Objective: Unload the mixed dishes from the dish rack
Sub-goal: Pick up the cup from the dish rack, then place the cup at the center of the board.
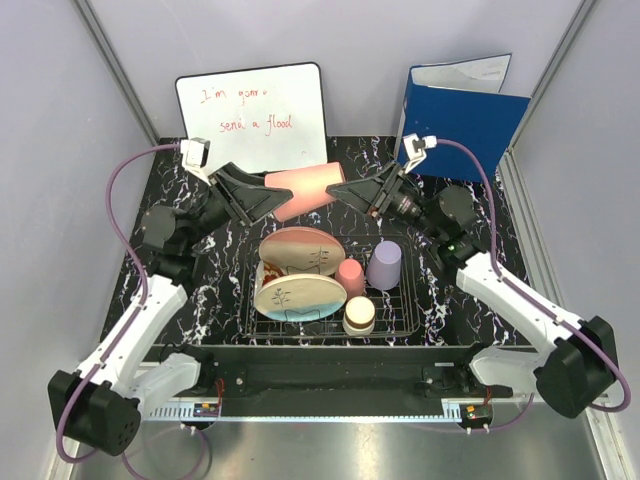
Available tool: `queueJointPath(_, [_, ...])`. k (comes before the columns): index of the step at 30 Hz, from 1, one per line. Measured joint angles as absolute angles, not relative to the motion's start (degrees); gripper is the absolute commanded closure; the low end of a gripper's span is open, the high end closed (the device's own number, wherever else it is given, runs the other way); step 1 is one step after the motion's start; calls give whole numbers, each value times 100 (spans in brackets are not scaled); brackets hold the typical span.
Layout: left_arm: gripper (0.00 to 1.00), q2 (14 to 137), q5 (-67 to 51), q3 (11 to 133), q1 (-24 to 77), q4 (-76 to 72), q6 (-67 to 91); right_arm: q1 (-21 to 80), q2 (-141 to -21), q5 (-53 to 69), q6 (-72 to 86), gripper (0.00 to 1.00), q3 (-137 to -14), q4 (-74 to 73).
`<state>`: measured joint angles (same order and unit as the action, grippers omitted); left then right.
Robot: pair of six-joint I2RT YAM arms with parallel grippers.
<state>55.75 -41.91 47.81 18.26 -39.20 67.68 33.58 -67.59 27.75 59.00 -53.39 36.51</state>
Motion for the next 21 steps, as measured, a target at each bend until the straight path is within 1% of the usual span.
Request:
queueJointPath(1, [57,5596,-4230,4781,1826,-3953,6805,3358,-6842,2818,5944,100,-5343,3688])
queueJointPath(3, [73,5640,-4289,4781,1820,-3988,6838,3358,-6973,2882,6031,100,-5352,3806])
queueJointPath(4, [100,5662,-4298,4781,1806,-3992,6890,3358,-7017,2923,6058,100,-5371,3848])
queueJointPath(5, [100,5682,-4322,4779,1798,-3994,6895,3358,-7046,2965,6088,100,-5382,3913])
queueJointPath(6, [100,5697,-4346,4779,1791,-3975,6949,3358,-7059,2974,6058,90,-5389,3942])
queueJointPath(7, [100,5699,-4357,4790,1791,-4021,6952,3345,-7070,2987,6075,68,-5389,3924])
queueJointPath(8, [100,5673,-4359,4814,1789,-3924,6851,3336,-7078,3011,6086,33,-5391,3913])
queueJointPath(9, [100,5649,-4364,4840,1785,-3782,6764,3336,-7076,3009,6071,18,-5393,3848])
queueJointPath(10, [100,5616,-4348,4877,1774,-3562,6670,3336,-7067,2998,6029,10,-5408,3756])
queueJointPath(12, [100,5502,-4189,5181,1728,-2515,6110,3336,-6993,2858,5830,6,-5457,3234])
queueJointPath(15, [100,5483,-3177,6187,1656,-329,5113,3341,-6678,2200,5271,5,-5699,1911])
queueJointPath(16, [100,5551,-2541,6766,1599,624,4781,3343,-6536,1824,5070,5,-5837,1402])
queueJointPath(18, [100,5771,-1544,7693,1420,1881,4333,3343,-6289,1039,4696,5,-6213,373])
queueJointPath(21, [100,6329,-60,8945,969,3319,3815,3343,-6114,-117,4235,5,-6759,-838])
